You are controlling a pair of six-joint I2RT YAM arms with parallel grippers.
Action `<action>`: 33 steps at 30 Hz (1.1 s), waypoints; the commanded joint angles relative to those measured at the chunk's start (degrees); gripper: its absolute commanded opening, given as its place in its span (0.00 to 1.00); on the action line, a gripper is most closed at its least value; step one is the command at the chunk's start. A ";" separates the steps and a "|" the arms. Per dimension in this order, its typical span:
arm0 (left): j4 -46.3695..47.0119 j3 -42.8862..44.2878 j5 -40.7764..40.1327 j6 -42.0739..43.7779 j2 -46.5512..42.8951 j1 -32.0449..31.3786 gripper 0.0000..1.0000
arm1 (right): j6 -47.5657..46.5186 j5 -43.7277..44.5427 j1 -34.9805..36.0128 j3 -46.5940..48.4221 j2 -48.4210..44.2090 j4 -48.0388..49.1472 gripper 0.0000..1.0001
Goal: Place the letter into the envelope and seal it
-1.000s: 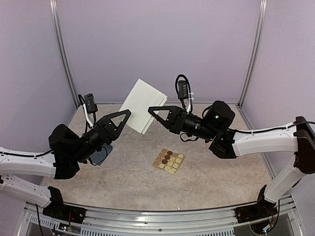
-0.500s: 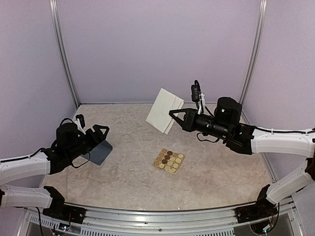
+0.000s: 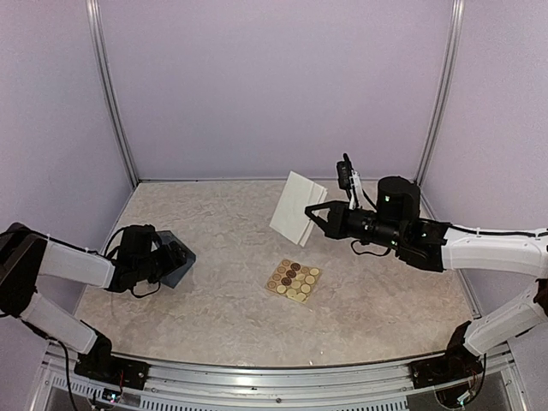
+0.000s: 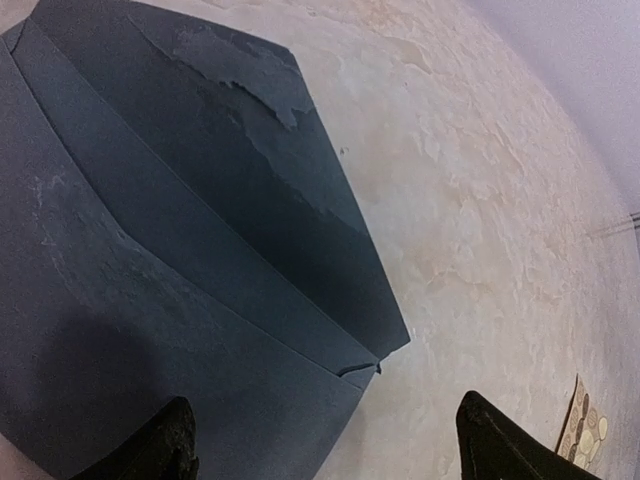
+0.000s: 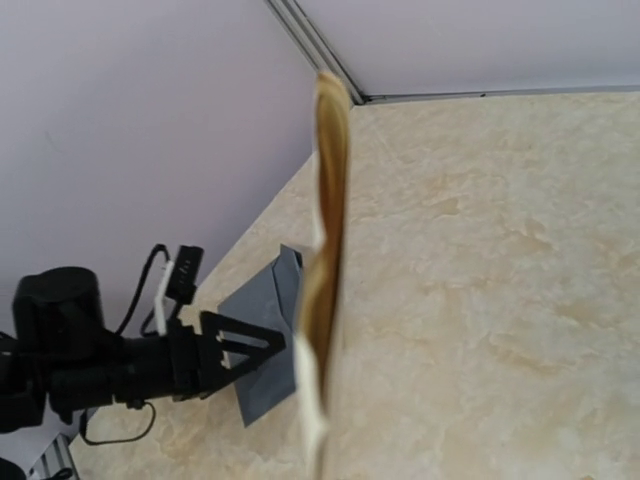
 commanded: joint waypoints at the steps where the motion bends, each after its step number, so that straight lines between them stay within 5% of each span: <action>1: 5.62 1.11 5.36 1.78 4.34 0.08 0.84 | -1.09 0.81 -0.71 -0.74 -2.82 -1.51 0.00; 9: 10.87 -1.58 9.60 0.85 9.95 -3.30 0.82 | -1.74 1.05 -0.72 -0.27 -3.65 -2.82 0.00; 24: 14.21 2.15 20.33 8.97 14.41 -28.51 0.81 | -2.12 -1.39 -0.83 0.52 -3.96 -8.04 0.00; 33: 16.30 7.31 29.09 15.97 16.86 -35.09 0.81 | -4.40 -6.44 -0.84 4.56 0.02 -20.42 0.00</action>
